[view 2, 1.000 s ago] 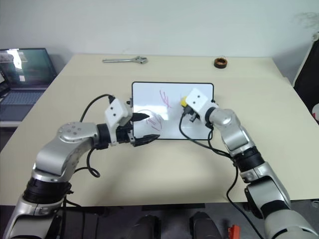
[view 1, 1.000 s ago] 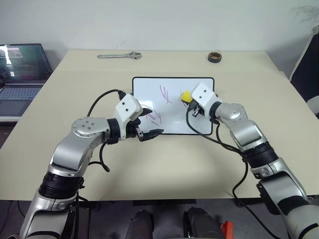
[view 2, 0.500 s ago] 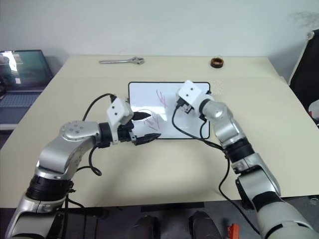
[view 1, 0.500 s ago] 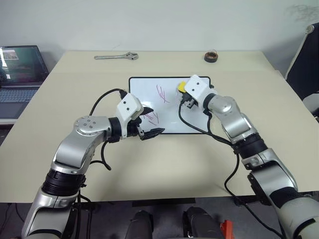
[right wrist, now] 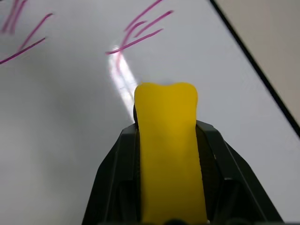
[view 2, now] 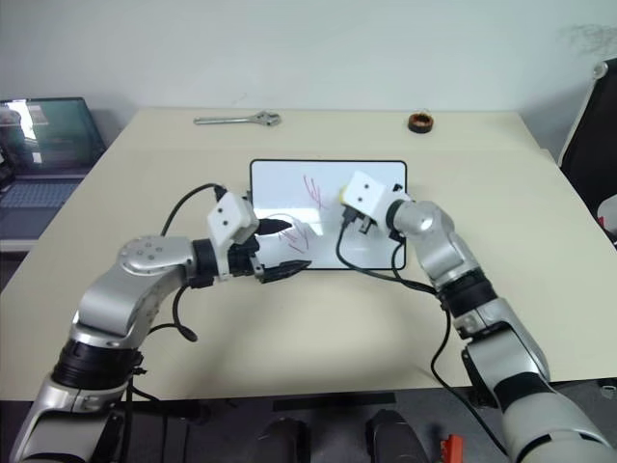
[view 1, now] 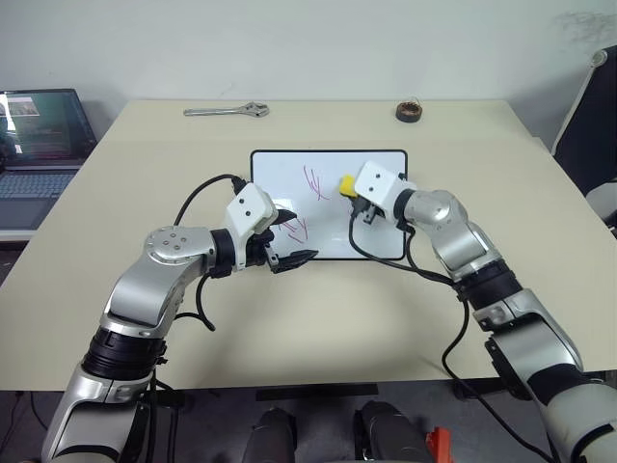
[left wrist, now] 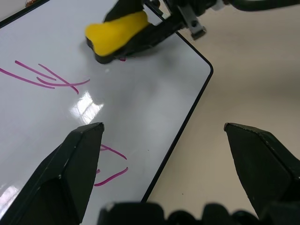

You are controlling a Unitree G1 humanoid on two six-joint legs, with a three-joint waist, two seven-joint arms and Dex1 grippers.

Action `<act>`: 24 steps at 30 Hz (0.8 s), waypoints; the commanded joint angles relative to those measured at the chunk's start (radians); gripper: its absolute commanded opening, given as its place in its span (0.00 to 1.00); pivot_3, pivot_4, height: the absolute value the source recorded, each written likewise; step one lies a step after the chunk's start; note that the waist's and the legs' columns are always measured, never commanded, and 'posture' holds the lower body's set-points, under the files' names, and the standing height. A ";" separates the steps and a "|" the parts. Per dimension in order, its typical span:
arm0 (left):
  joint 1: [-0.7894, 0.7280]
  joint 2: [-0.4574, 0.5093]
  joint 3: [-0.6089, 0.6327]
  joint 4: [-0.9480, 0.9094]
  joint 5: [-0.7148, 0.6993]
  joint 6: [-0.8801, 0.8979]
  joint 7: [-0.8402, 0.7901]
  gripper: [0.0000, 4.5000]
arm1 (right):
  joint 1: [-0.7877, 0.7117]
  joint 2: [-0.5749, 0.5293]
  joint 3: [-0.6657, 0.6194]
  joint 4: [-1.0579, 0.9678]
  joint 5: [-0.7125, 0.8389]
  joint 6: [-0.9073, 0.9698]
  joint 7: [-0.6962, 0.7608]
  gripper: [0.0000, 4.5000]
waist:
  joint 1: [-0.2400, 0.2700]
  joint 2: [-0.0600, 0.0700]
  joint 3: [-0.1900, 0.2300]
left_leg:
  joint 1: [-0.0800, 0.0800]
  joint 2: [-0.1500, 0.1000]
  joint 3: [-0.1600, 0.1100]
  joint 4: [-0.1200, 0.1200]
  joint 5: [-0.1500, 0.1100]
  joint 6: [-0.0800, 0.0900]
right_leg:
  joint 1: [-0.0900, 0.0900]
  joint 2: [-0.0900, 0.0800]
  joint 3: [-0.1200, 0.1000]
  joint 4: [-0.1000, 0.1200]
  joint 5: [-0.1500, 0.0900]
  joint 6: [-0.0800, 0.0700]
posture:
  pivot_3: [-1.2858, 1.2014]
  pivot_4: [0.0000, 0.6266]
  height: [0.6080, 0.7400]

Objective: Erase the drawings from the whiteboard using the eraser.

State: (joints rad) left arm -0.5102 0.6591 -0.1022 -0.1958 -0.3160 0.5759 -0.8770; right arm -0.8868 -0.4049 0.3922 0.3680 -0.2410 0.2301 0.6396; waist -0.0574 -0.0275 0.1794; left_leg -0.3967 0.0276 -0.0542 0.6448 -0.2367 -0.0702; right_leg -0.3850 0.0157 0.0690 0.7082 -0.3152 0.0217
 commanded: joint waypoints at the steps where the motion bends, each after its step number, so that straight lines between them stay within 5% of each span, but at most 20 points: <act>1: -0.010 -0.004 0.010 -0.012 0.000 -0.025 -0.004 1.00 | 0.044 -0.031 0.028 -0.011 -0.039 0.054 0.062 0.27 | 0.000 0.000 0.000 | 0.000 0.000 0.000 0.000 0.000 0.000 | 0.000 0.000 0.000 0.000 0.000 0.000 | 0.52 0.24 1.00; 8: -0.005 -0.006 0.009 -0.011 0.004 -0.029 -0.012 1.00 | -0.030 0.015 -0.105 0.078 -0.041 0.011 -0.174 0.27 | 0.000 0.000 0.000 | 0.001 0.000 0.000 0.000 0.000 0.000 | 0.000 0.000 0.000 0.001 0.000 0.000 | 0.52 0.24 1.00; 19: -0.006 -0.006 0.011 -0.008 0.005 -0.030 -0.013 1.00 | 0.099 -0.096 0.018 -0.045 -0.069 0.045 0.096 0.27 | 0.003 -0.001 0.000 | 0.001 0.000 -0.001 0.000 0.000 0.000 | 0.002 0.000 0.000 -0.001 0.000 0.000 | 0.52 0.24 1.00; 24: -0.006 -0.004 0.010 -0.004 0.005 -0.032 -0.018 1.00 | 0.042 -0.071 -0.037 0.004 -0.121 0.012 -0.088 0.27 | 0.000 -0.001 0.000 | 0.007 0.000 -0.001 -0.001 0.000 0.000 | 0.007 0.001 0.000 -0.001 0.000 0.001 | 0.52 0.24 1.00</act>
State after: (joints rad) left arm -0.5088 0.6517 -0.1026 -0.1868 -0.3087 0.5607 -0.8874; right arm -0.8212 -0.4656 0.3932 0.2971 -0.3042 0.2216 0.6376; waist -0.0572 -0.0282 0.1791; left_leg -0.3897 0.0271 -0.0547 0.6443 -0.2366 -0.0702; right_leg -0.3779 0.0162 0.0696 0.7067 -0.3156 0.0223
